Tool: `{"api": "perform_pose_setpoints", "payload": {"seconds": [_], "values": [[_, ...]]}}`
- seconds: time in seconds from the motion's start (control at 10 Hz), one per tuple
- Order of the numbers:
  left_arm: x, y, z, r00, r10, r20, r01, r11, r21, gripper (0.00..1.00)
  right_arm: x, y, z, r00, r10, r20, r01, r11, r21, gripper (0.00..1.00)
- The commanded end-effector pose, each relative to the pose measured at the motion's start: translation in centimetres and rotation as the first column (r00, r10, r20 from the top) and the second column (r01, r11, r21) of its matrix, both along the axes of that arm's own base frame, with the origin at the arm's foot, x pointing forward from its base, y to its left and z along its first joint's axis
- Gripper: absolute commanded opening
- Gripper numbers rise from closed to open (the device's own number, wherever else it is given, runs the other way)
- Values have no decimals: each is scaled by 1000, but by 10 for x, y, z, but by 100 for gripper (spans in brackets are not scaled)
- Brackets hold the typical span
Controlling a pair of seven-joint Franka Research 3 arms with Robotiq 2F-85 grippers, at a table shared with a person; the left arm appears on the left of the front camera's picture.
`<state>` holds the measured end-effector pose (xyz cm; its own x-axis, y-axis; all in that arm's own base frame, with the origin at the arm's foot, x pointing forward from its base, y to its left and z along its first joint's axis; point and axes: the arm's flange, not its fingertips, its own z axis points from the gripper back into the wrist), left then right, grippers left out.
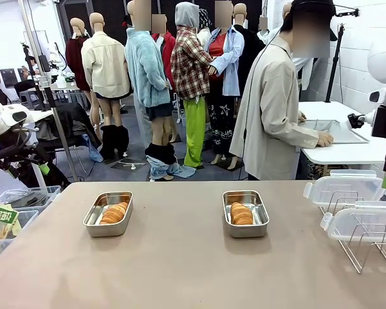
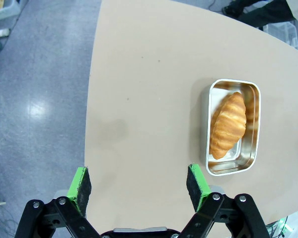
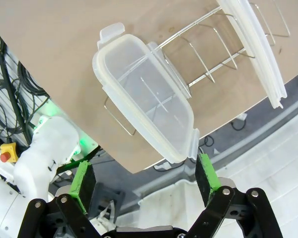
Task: Place the bread in airtight containers.
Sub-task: Pick up one Airtight Container lid and hand it to the human.
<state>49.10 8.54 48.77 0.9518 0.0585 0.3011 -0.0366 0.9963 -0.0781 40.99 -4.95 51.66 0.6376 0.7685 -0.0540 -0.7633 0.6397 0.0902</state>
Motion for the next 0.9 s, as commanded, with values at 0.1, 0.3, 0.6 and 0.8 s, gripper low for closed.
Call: {"api": "perform_pose_setpoints", "payload": {"seconds": [0.1, 0.3, 0.6, 0.8], "values": [[-2, 0, 0, 1000, 6, 7, -6, 1000, 10, 100, 0, 2, 3, 1000, -9, -10, 9, 1000, -4, 100], [-2, 0, 0, 1000, 6, 7, -6, 1000, 10, 100, 0, 2, 3, 1000, -9, -10, 9, 1000, -4, 100], [-2, 0, 0, 1000, 6, 7, -6, 1000, 10, 100, 0, 2, 3, 1000, -9, -10, 9, 1000, -4, 100], [-2, 0, 0, 1000, 6, 7, -6, 1000, 10, 100, 0, 2, 3, 1000, -9, -10, 9, 1000, -4, 100]]}}
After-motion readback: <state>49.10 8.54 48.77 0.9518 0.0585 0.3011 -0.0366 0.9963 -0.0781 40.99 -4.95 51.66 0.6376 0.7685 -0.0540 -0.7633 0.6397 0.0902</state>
